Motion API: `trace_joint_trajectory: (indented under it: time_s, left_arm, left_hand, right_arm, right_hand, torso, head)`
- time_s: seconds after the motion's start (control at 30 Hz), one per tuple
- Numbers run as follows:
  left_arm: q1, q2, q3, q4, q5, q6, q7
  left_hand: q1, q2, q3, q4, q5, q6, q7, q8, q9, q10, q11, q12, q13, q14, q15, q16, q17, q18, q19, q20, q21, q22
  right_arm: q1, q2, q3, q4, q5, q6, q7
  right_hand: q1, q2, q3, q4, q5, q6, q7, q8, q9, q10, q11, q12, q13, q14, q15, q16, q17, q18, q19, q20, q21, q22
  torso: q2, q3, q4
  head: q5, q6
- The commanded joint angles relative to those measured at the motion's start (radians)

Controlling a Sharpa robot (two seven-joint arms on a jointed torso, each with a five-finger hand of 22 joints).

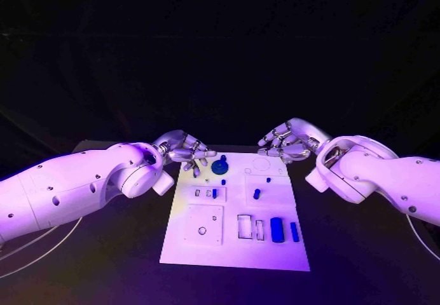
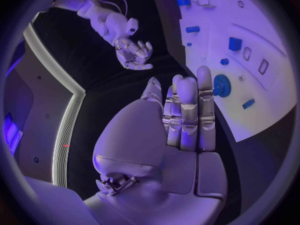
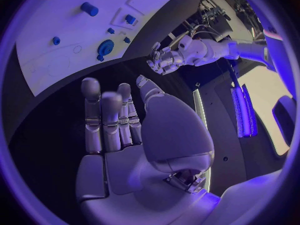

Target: Assemble the parts on the task board

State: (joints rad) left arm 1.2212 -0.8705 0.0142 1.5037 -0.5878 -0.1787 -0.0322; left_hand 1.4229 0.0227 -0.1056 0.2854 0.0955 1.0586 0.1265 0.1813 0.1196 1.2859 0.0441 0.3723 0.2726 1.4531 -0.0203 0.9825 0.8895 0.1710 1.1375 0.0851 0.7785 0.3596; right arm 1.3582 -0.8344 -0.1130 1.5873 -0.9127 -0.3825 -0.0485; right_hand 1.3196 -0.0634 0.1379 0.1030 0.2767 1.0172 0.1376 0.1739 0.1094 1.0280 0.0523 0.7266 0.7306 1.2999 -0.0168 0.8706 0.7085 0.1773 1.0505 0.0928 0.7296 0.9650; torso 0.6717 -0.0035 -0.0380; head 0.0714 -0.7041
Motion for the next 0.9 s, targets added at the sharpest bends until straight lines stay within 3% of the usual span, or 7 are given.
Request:
trace_joint_trajectory:
  time_s: [0.03,0.13,0.17,0.23,0.33,0.47,0.9]
  left_arm:
    - [0.012,0.017,0.001,-0.003,-0.282,0.096,-0.232]
    - [0.025,0.037,0.001,-0.016,-0.335,0.099,-0.314]
    - [0.029,0.044,0.001,-0.021,-0.348,0.099,-0.336]
    - [0.034,0.059,0.000,-0.030,-0.375,0.111,-0.379]
    - [0.040,0.086,0.000,-0.043,-0.419,0.160,-0.451]
    - [0.047,0.120,-0.004,-0.062,-0.474,0.213,-0.526]
    - [0.062,0.209,-0.023,-0.135,-0.506,0.333,-0.619]
  left_hand:
    - [-0.047,0.003,-0.011,0.002,0.000,0.013,-0.015,0.011,0.016,0.009,-0.010,0.066,0.062,0.034,-0.010,0.229,0.246,-0.010,0.057,-0.014,0.150,0.174]
    - [-0.082,0.000,-0.012,0.005,0.000,0.031,-0.030,0.033,0.050,0.002,-0.029,0.202,0.186,0.072,-0.024,0.431,0.480,-0.049,0.149,-0.032,0.379,0.473]
    - [-0.088,0.000,-0.011,0.006,-0.001,0.043,-0.038,0.044,0.064,0.022,-0.032,0.294,0.276,0.079,-0.030,0.460,0.515,-0.059,0.172,-0.035,0.430,0.548]
    - [-0.108,0.002,-0.005,0.014,0.002,0.042,-0.051,0.068,0.114,0.056,-0.042,0.601,0.604,0.091,-0.038,0.514,0.582,-0.085,0.226,-0.046,0.556,0.733]
    - [-0.147,0.005,-0.014,0.004,0.001,0.046,-0.055,0.097,0.165,0.078,-0.047,0.758,0.781,0.101,-0.042,0.545,0.623,-0.101,0.254,-0.045,0.620,0.838]
    - [-0.179,0.009,-0.047,0.006,-0.002,0.033,-0.061,0.132,0.238,0.078,-0.050,0.819,0.857,0.106,-0.044,0.560,0.643,-0.110,0.270,-0.045,0.658,0.903]
    - [-0.215,0.009,-0.089,0.007,-0.002,0.016,-0.065,0.167,0.318,0.084,-0.054,0.848,0.898,0.109,-0.046,0.567,0.652,-0.116,0.278,-0.045,0.679,0.941]
  right_arm:
    - [0.004,-0.023,-0.001,0.002,0.332,0.059,0.070]
    - [0.006,-0.046,-0.001,0.001,0.409,0.066,0.093]
    - [0.006,-0.052,-0.001,0.001,0.424,0.067,0.100]
    - [0.007,-0.061,-0.001,0.000,0.444,0.068,0.114]
    - [0.008,-0.071,-0.001,-0.003,0.449,0.073,0.124]
    - [0.008,-0.075,-0.001,-0.008,0.423,0.089,0.119]
    - [0.008,-0.072,-0.002,-0.014,0.374,0.089,0.118]
  right_hand:
    - [0.013,-0.002,0.022,0.002,0.003,-0.003,0.009,-0.006,-0.005,-0.004,0.011,-0.104,-0.083,-0.048,0.012,-0.150,-0.101,0.005,-0.042,0.011,-0.098,-0.069]
    - [0.022,-0.011,0.054,0.013,0.005,-0.002,0.020,-0.021,-0.012,0.016,0.030,-0.259,-0.216,-0.124,0.038,-0.330,-0.179,0.000,-0.102,0.038,-0.213,-0.151]
    - [0.026,-0.021,0.070,0.016,0.003,0.000,0.022,-0.031,-0.016,0.051,0.044,-0.326,-0.283,-0.126,0.049,-0.402,-0.217,0.004,-0.116,0.049,-0.262,-0.191]
    - [0.029,-0.038,0.090,0.017,0.003,0.011,0.021,-0.042,-0.020,0.085,0.048,-0.420,-0.379,-0.106,0.061,-0.501,-0.271,0.008,-0.098,0.061,-0.313,-0.246]
    - [0.025,-0.039,0.116,0.020,0.002,0.026,0.029,-0.057,-0.024,0.143,0.049,-0.497,-0.471,-0.064,0.063,-0.598,-0.331,0.005,-0.069,0.069,-0.366,-0.308]
    - [0.019,-0.046,0.125,0.017,0.003,0.022,0.036,-0.079,-0.030,0.152,0.055,-0.557,-0.540,-0.050,0.071,-0.678,-0.379,0.006,-0.048,0.074,-0.409,-0.362]
    - [0.003,-0.048,0.112,0.006,0.011,0.013,0.053,-0.104,-0.033,0.141,0.079,-0.612,-0.633,-0.132,0.114,-0.808,-0.490,0.006,-0.078,0.114,-0.543,-0.504]
  torso:
    - [-0.006,0.0016,-0.0017]
    - [-0.007,0.0026,-0.0005]
    - [-0.006,0.0030,0.0002]
    - [-0.006,0.0032,0.0002]
    - [-0.006,0.0047,0.0007]
    - [-0.006,0.0055,-0.0006]
    - [-0.005,0.0030,-0.0002]
  head:
    - [0.002,-0.002]
    - [0.005,-0.003]
    - [0.004,-0.004]
    - [0.004,-0.005]
    - [0.003,-0.008]
    - [0.005,-0.012]
    - [0.003,-0.024]
